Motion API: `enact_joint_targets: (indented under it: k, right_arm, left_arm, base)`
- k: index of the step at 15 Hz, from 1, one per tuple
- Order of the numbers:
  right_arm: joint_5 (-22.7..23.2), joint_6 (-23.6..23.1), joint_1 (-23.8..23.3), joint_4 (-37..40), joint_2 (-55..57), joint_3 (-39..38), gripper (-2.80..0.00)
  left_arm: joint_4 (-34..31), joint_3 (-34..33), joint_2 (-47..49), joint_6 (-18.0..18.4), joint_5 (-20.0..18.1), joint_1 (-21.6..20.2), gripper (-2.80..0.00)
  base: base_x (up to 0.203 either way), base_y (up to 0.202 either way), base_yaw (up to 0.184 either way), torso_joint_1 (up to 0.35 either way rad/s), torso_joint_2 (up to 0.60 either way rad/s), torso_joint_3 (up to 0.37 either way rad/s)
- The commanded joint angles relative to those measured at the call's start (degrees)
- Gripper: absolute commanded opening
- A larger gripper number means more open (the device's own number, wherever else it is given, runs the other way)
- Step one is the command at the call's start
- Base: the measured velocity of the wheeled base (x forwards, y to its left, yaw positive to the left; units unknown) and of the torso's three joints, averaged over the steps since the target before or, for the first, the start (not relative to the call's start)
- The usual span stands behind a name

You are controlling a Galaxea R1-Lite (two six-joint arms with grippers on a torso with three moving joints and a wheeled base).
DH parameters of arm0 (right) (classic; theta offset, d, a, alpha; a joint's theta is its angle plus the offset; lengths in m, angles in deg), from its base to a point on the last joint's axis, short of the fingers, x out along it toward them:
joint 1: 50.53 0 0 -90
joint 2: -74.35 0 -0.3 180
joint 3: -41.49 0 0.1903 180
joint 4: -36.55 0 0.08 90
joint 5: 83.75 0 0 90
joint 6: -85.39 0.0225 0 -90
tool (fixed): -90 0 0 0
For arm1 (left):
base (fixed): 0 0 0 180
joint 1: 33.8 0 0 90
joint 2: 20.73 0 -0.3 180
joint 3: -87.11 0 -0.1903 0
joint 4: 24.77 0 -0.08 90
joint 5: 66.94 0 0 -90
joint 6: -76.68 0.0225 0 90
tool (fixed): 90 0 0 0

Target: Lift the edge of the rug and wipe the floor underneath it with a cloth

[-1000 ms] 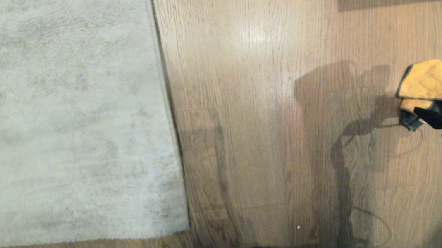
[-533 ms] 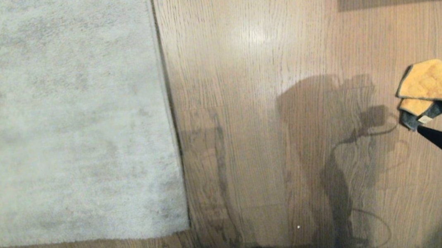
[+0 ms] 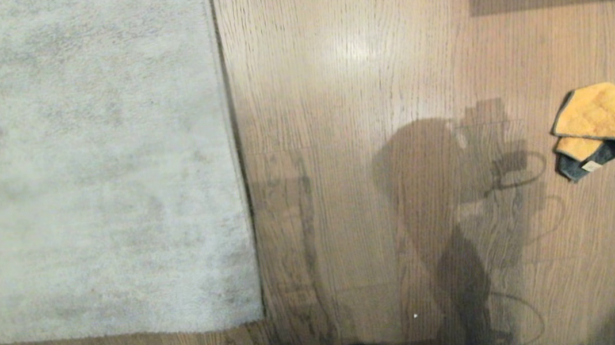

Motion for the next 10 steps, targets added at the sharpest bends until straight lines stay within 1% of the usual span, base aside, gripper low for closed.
enact_joint_targets:
  k: [1,2,5,7,10]
  right_arm:
    - [0.0,-0.5,-0.1,-0.2,-3.8,-1.1,-2.80]
    - [0.0,-2.0,-0.1,0.1,-4.3,-1.5,-2.80]
    - [0.1,-2.9,0.2,2.1,-5.7,-1.1,-2.80]
    - [0.0,-3.2,0.6,3.9,-8.8,-1.7,-2.80]
    - [-0.1,-3.3,4.4,9.8,-16.1,-2.7,-2.80]
  left_arm:
    - [0.0,0.0,0.0,0.0,0.0,0.0,-2.80]
    - [0.0,0.0,0.0,0.0,0.0,0.0,-2.80]
    - [0.0,0.0,0.0,0.0,0.0,0.0,-2.80]
    - [0.0,0.0,0.0,0.0,0.0,0.0,-2.80]
    - [0.0,0.0,0.0,0.0,0.0,0.0,-2.80]
  base:
    - [0.000,0.000,0.000,0.000,0.00,0.000]
    - [0.000,0.000,0.000,0.000,0.00,0.000]
    - [0.000,0.000,0.000,0.000,0.00,0.000]
    - [0.000,0.000,0.000,0.000,0.00,0.000]
    - [0.000,0.000,0.000,0.000,0.00,0.000]
